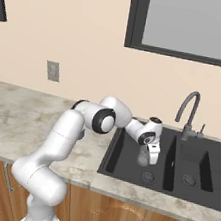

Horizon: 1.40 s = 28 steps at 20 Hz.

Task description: Move any existing items from the left basin to the right basin for drying. Then move the measuring cup from the counter to the left basin of the sink for washing.

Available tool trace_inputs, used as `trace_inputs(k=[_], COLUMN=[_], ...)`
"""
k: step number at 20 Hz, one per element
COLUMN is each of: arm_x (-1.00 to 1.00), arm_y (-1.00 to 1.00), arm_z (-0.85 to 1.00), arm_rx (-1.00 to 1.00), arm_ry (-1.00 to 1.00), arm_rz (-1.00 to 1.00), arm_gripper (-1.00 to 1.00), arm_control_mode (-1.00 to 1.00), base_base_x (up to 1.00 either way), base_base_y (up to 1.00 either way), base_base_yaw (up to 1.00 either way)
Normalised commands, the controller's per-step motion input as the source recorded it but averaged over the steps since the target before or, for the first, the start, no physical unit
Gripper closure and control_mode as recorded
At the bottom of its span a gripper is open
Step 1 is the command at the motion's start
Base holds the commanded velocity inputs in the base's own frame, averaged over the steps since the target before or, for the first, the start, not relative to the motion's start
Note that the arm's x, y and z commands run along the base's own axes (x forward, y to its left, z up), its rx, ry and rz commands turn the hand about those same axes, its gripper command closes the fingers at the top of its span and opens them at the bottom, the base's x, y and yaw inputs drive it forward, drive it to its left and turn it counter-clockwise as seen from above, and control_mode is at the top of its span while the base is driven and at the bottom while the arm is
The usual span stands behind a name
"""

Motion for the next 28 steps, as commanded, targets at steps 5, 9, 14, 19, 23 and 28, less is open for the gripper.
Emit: trace_inputs(k=[5, 9, 14, 19, 23, 28], arm_x=[-0.04, -0.25, -0.36, -0.27, -0.36, -0.28], arm_y=[0.04, 0.04, 0.05, 0.09, 0.2, 0.42], arm_z=[-0.12, 0.0, 0.38, 0.56, 0.66, 0.62], arm_rx=[0.0, 0.01, 0.0, 0.0, -0.03, -0.06], arm_ry=[-0.01, -0.02, -0.09, -0.06, -0.06, -0.01], arm_rz=[0.0, 0.0, -0.01, -0.03, -0.03, -0.05], arm_gripper=[1.0, 1.0, 1.0, 1.0, 1.0, 1.0], arm_control_mode=[-1.0, -1.0, -1.0, -1.0, -1.0, -1.0], base_base_x=[0.0, 0.0, 0.0, 0.0, 0.0, 0.0], base_base_y=[0.0, 0.0, 0.0, 0.0, 0.0, 0.0], base_base_yaw=[0.0, 0.0, 0.0, 0.0, 0.0, 0.0])
